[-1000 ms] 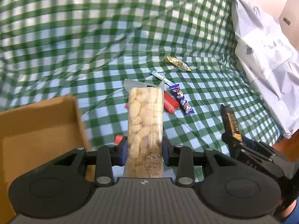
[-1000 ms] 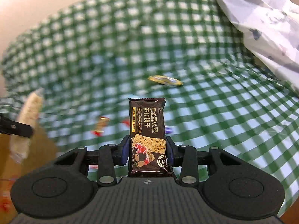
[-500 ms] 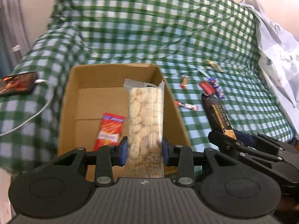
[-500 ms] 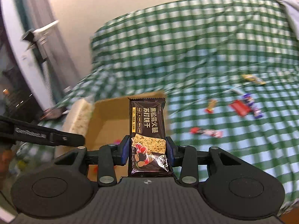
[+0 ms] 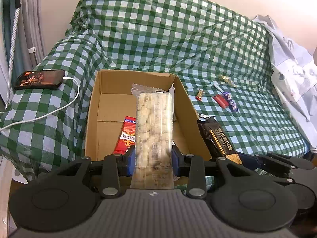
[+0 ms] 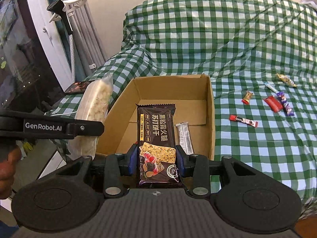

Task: Organize snacks
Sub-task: 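Carry the peanut bar and biscuit pack over the box with both tools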

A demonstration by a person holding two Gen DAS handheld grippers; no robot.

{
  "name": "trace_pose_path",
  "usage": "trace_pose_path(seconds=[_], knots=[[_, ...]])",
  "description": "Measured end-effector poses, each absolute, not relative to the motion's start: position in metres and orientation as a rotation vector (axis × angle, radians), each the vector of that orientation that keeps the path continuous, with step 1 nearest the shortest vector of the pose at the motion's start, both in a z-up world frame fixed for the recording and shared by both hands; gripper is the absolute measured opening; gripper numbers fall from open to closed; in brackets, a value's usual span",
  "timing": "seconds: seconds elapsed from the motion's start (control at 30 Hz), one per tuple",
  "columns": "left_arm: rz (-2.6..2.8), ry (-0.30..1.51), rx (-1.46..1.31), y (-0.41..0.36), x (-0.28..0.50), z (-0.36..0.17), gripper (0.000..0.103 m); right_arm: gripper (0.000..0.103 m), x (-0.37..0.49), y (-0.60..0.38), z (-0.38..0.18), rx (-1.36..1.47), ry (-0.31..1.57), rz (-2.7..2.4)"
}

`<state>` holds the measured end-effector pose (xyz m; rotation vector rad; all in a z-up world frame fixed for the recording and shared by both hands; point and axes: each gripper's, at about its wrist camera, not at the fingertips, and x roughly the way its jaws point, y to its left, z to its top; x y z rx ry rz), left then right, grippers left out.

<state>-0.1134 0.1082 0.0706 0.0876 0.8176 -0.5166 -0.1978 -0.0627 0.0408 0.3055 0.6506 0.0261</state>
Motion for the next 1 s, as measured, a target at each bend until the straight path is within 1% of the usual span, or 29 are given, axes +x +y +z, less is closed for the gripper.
trace_pose_path(seconds=[0.4,1.0], knots=[[-0.506,0.804,0.059,0.123,-0.122,0.07,0.04,0.041,-0.203,-0.046,0.045,0.257,0.647,0.034],[-0.504,0.805,0.057,0.123,-0.121,0.07,0.04,0.041,-0.203,-0.047,0.044,0.256,0.651,0.034]])
